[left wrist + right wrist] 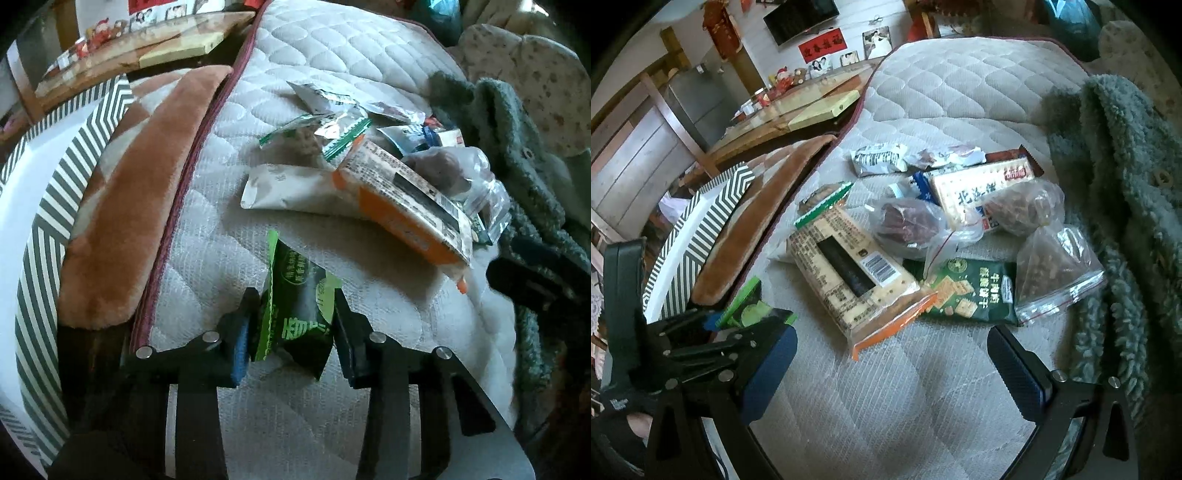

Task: Organize snacks
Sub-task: 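Lower the left gripper onto the small green snack packet and close, then lift the green packet with the left gripper while the right gripper grasps the nut zip bag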

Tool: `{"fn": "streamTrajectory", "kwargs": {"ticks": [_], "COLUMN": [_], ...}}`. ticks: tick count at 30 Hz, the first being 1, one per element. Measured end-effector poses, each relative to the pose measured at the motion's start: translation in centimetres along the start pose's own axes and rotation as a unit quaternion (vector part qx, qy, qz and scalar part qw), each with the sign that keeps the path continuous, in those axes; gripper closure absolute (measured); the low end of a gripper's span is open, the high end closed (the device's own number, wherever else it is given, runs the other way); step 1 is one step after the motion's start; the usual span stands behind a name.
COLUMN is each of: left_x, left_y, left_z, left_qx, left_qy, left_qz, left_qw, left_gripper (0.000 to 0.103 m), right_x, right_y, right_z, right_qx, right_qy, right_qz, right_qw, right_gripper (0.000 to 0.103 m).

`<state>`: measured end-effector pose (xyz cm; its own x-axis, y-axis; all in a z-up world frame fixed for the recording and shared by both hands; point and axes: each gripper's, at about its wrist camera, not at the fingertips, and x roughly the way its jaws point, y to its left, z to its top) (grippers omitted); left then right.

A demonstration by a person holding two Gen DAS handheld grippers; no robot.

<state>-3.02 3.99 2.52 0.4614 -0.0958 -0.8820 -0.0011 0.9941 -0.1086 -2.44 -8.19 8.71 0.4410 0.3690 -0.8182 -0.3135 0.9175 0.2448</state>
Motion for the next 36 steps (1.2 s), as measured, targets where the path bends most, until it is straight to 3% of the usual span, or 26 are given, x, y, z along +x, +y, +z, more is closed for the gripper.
{"fn": "streamTrajectory", "kwargs": {"ticks": [10,14,28,36], "left_x": [-0.5,-0.5,0.3,0.3], "left_y": [0.4,0.5,-0.3,-0.5], "left_z": [-0.4,-0.4,0.2,0.0], "left_qx": [-0.005,-0.008,0.0,0.006], "left_qy": [0.001,0.001,0.006,0.0], "left_qz": [0.001,0.002,0.025,0.035], "left_qw": [1.0,1.0,0.9997,0.9994], "left_gripper": [0.07,0.07,0.07,0.07], "right_x": [0.3,1.1,4.8,4.5], "right_y": [0.1,0.3,-0.3,-0.3], "right_z": [2.1,3.3,6.4,6.0], "right_qx": [-0.017,-0.037,-0.057,-0.06], "right_qy": [-0.011,-0.016,0.013,0.018], "right_qz": [-0.009,-0.032,-0.04,-0.031], "right_qw": [1.0,0.999,0.998,0.998], "right_gripper": [0.007,0.012,0.048,0.055]}}
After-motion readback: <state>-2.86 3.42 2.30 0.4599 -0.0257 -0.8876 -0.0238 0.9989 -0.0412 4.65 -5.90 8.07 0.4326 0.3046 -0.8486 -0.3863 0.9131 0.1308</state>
